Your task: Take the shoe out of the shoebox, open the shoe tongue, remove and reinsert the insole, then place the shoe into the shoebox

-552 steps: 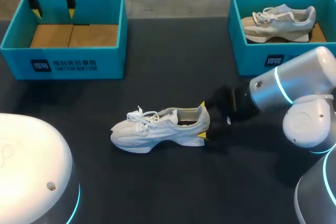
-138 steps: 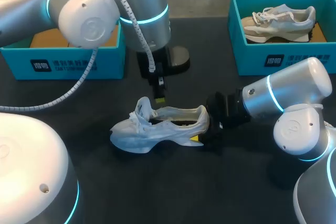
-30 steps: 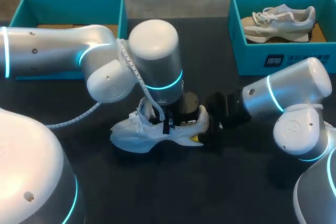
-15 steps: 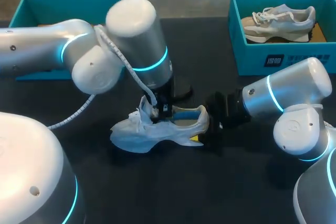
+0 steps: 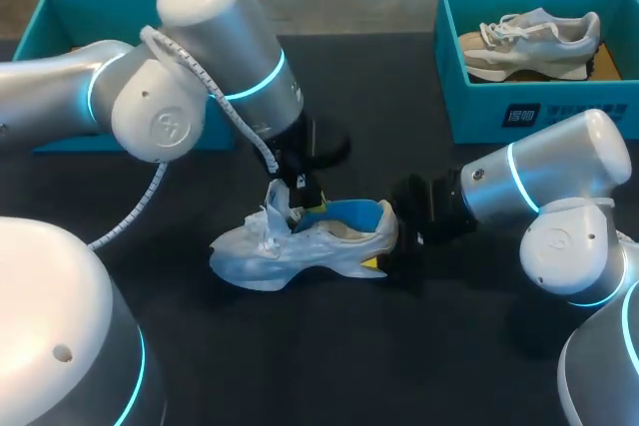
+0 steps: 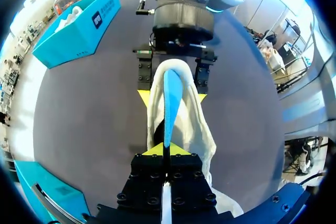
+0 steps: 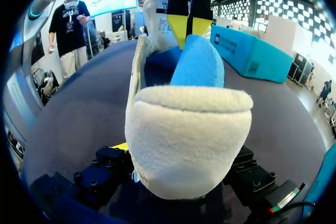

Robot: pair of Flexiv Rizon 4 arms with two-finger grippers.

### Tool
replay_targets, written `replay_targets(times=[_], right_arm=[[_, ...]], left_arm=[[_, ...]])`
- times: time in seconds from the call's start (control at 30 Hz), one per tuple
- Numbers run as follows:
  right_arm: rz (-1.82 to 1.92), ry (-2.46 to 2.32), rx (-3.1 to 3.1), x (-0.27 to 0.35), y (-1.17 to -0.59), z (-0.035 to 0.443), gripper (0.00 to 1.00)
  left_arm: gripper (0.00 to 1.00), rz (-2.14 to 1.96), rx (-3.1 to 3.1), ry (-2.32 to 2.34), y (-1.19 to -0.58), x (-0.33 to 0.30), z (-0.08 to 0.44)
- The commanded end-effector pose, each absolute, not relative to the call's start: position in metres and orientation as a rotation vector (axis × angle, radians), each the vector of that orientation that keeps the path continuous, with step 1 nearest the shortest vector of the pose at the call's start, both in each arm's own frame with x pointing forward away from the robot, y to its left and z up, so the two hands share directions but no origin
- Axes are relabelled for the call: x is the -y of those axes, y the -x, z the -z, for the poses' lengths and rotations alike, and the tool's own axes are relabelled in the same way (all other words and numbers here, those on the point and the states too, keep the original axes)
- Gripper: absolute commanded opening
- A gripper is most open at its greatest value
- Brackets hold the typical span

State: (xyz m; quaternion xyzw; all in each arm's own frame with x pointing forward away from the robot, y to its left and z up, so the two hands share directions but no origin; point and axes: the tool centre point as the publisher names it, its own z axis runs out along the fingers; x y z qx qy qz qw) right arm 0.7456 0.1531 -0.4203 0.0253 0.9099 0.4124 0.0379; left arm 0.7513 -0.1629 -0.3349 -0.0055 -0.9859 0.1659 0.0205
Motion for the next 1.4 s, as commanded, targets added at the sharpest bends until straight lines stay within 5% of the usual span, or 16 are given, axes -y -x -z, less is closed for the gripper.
replay_targets(times=[0.03, 1.2, 1.23, 1.3, 1.4], right_arm=[[-1.258, -0.08, -2.792, -0.156, -0.746, 0.426, 0.0], [-1.258, -0.08, -2.792, -0.156, -0.746, 0.426, 0.0], [-1.258, -0.08, -2.792, -0.156, -0.746, 0.426, 0.0], [-1.258, -0.08, -2.792, -0.156, -0.746, 0.426, 0.0], [-1.258, -0.08, -2.792, -0.156, -0.746, 0.426, 0.0]], left_arm=[[0.0, -0.548, 3.059, 0.025, -0.745, 0.159, 0.329], [0.0, -0.749, 3.03, 0.025, -0.738, 0.188, 0.304], [0.03, -0.748, 3.027, 0.024, -0.738, 0.188, 0.305], [0.26, -0.747, 3.024, 0.024, -0.738, 0.189, 0.306], [0.37, -0.769, 3.01, 0.012, -0.737, 0.187, 0.306]])
